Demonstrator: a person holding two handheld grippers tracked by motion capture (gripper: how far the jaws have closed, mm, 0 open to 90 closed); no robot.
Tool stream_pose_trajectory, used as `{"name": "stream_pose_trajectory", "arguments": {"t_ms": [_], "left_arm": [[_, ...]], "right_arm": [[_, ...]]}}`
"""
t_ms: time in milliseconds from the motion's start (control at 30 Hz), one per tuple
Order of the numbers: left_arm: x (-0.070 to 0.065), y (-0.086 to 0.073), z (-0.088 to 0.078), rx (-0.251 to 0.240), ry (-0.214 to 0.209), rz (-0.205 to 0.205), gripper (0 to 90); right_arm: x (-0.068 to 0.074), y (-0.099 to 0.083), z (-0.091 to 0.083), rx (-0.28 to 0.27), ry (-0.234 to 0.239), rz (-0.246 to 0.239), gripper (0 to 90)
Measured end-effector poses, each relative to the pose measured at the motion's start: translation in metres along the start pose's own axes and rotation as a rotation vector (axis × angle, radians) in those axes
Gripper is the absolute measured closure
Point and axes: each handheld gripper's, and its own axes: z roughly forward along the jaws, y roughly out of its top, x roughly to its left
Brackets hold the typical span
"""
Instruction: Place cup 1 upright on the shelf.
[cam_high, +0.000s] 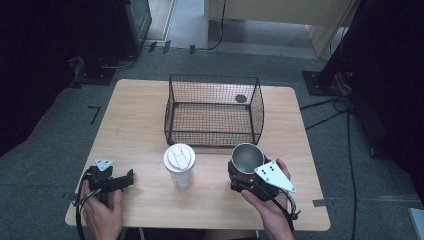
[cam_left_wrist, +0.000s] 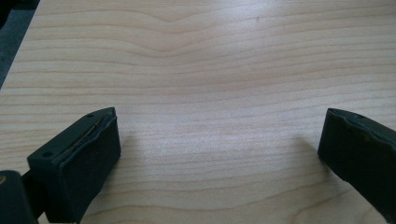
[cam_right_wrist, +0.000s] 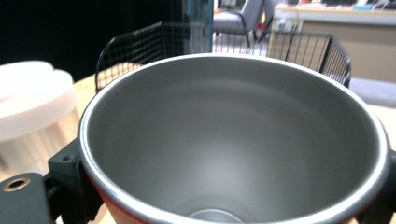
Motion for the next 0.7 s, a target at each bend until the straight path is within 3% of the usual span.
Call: {"name": "stream_pose_trajectory", "arguments": {"t_ms": [233, 700], "left_arm": [[0.000, 0.000, 0.000, 0.000, 0.000, 0.000, 0.0], [0.000, 0.000, 0.000, 0.000, 0.000, -0.001, 0.0]], "right_arm": [[-0.003, 0.012, 0.007, -0.039, -0.022, 0.022, 7.2], [-0.008, 0.041, 0.022, -0.098, -0.059, 0.011, 7.1]]}}
